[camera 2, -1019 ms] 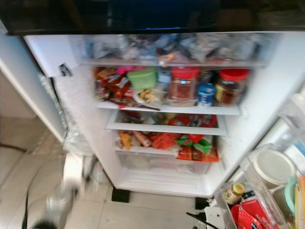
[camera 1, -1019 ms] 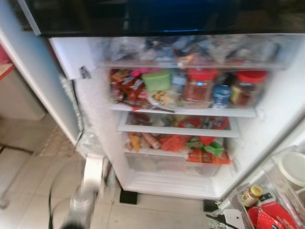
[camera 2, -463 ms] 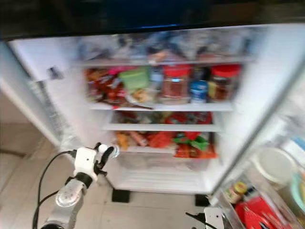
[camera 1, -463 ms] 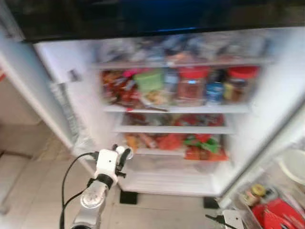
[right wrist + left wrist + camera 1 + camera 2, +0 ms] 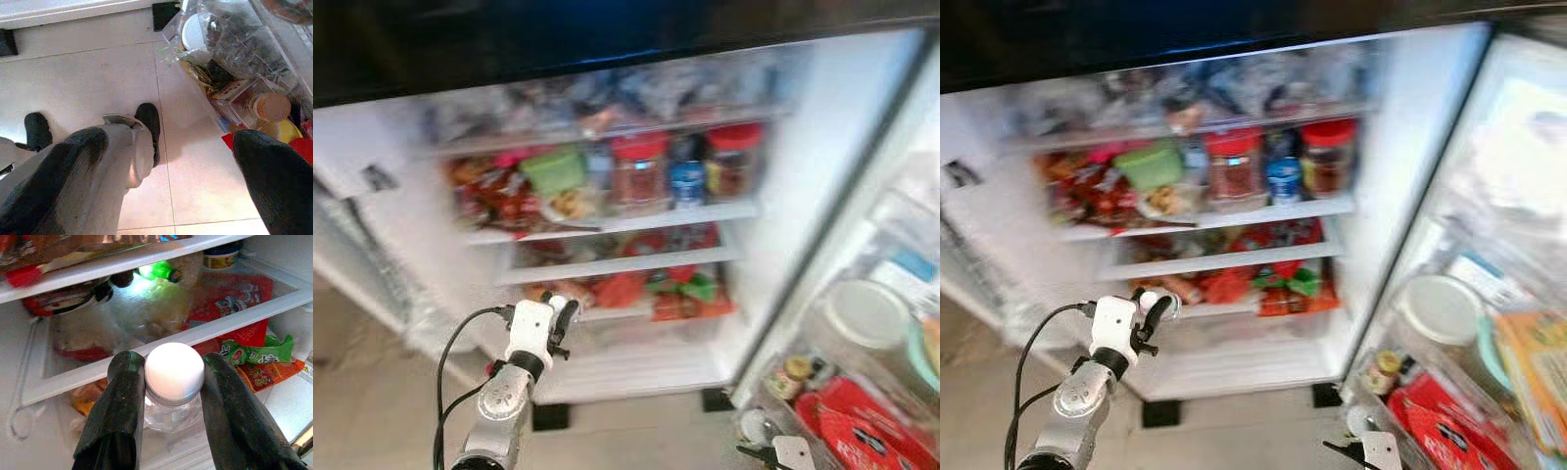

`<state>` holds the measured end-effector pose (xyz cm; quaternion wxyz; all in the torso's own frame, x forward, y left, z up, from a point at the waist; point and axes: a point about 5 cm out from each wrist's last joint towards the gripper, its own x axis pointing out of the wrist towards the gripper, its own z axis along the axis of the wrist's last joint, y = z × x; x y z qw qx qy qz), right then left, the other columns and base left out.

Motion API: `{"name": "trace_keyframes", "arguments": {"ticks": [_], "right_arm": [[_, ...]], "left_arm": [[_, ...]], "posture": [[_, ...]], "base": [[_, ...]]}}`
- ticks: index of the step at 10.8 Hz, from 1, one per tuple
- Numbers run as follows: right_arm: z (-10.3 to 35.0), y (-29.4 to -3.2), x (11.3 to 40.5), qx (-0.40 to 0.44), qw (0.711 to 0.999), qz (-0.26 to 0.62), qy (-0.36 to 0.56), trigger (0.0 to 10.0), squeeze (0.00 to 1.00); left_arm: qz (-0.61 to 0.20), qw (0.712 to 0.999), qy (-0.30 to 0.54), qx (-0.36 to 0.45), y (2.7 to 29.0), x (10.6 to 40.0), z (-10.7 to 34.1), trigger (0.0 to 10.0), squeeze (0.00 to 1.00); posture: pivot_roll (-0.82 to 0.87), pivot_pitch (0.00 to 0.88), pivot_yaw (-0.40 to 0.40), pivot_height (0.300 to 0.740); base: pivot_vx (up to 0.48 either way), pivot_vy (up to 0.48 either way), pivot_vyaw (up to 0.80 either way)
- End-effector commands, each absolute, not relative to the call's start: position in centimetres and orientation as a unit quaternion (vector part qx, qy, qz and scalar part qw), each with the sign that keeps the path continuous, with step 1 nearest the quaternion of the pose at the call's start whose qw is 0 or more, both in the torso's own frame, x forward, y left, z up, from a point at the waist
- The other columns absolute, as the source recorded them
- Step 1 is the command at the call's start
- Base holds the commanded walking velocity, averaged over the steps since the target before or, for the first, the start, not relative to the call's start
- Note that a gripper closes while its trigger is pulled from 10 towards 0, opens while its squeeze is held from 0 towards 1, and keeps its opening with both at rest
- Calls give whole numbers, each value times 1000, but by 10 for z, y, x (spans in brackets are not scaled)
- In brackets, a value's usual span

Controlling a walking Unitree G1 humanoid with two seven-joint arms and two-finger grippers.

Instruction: Restocking fridge

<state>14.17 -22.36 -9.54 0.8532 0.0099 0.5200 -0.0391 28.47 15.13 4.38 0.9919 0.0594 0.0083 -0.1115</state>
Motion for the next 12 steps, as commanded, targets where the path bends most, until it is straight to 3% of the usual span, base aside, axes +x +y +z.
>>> {"name": "trace_keyframes", "arguments": {"ticks": [1,6,10,12], "right_arm": [[-97,-220,140,16,853,-34,521,10000,0],[-96,-220,142,24,854,-40,518,10000,0],[-96,-219,143,20,855,-32,518,10000,0],[-96,-219,143,22,856,-32,515,10000,0]], "left_arm": [[-101,992,2,69,157,287,48,10000,0],[-84,994,1,69,160,288,50,10000,0],[-78,995,-2,69,162,290,52,10000,0],[-73,995,-3,69,162,289,52,10000,0]], "posture": [[-107,58,104,740],[-103,58,106,740],[-105,60,107,740],[-109,60,108,740]], "base": [[0,0,0],[0,0,0],[0,0,-736],[0,0,0]]}}
